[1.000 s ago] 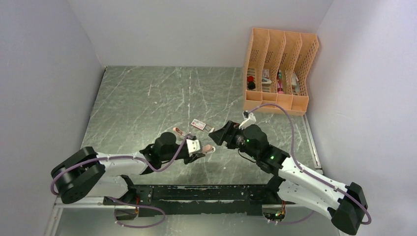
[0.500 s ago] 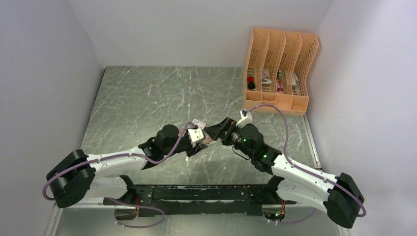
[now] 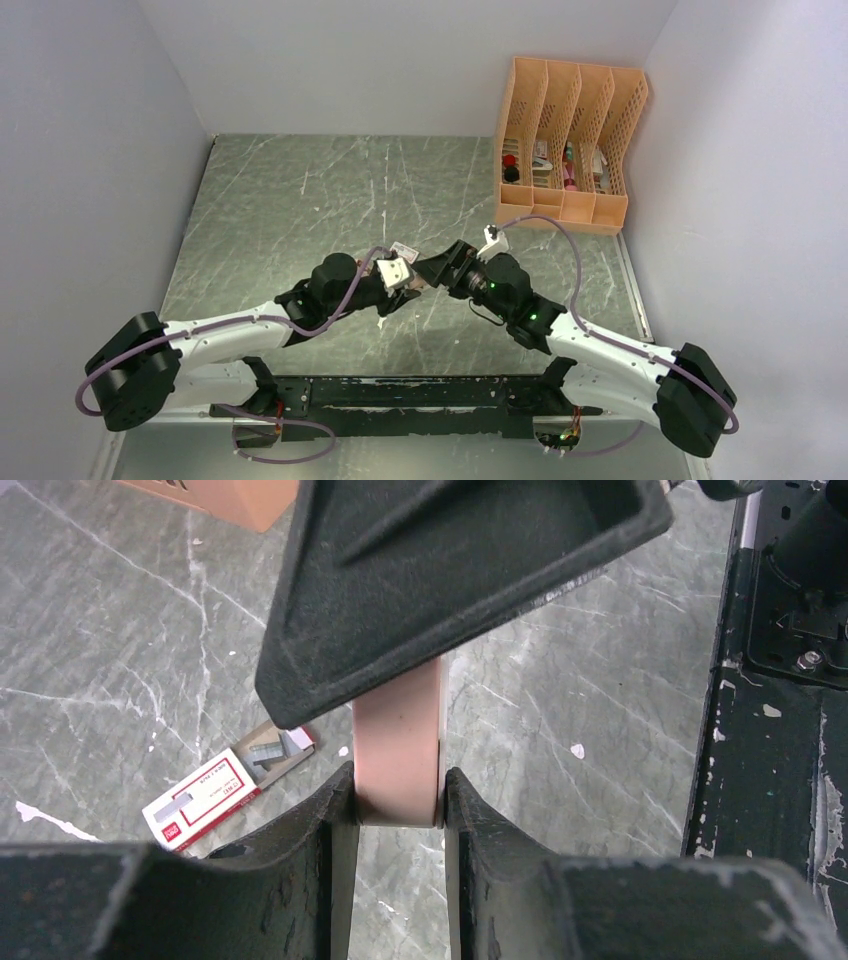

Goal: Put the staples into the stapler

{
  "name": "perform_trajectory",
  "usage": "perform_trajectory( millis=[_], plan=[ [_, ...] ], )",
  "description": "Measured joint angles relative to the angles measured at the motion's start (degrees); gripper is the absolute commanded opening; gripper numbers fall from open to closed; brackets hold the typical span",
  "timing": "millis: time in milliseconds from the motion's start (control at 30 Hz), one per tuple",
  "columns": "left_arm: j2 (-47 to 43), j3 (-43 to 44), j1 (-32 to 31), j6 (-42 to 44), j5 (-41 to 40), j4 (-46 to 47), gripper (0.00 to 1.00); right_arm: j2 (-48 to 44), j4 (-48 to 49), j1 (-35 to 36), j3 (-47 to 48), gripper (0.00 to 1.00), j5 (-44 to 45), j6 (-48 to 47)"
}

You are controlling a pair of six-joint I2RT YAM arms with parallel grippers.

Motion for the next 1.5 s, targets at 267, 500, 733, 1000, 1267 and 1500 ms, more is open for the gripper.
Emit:
perform_trajectory(
  millis=[267,500,733,1000,1267,1500],
  plan=[
    [0.0,0.7,0.0,-0.7,-0.8,0.2,0.07,1.1,3.0,0.0,-1.4,0.08,-1.5,1.3],
    [0.7,1.2,0.1,-1.3,-1.3,0.2,0.07,0.7,5.1,-0.4,-2.7,0.0,-1.6,2.4],
    [0.7,1.2,0.0,-1.2,-1.2,0.4,0.07,0.1,6.1,-0.3,-3.1,0.87,-1.7,2.4],
    [-1.5,1.2,0.0,-0.8,-1.2,-1.9,0.07,-6.3,5.6,-0.3,-2.3,0.95,1.0,-3.5],
    [-3.4,1.0,0.2,2.2,4.3,-5.6,0.07,-8.0,-1.3,-0.3,2.7,0.95,5.1,-12.0],
    [7.6,-2.6,-1.2,3.1,6.1,-1.6,0.07,-14.7,-15.6,-0.3,7.0,0.95,15.1,-15.7]
  ],
)
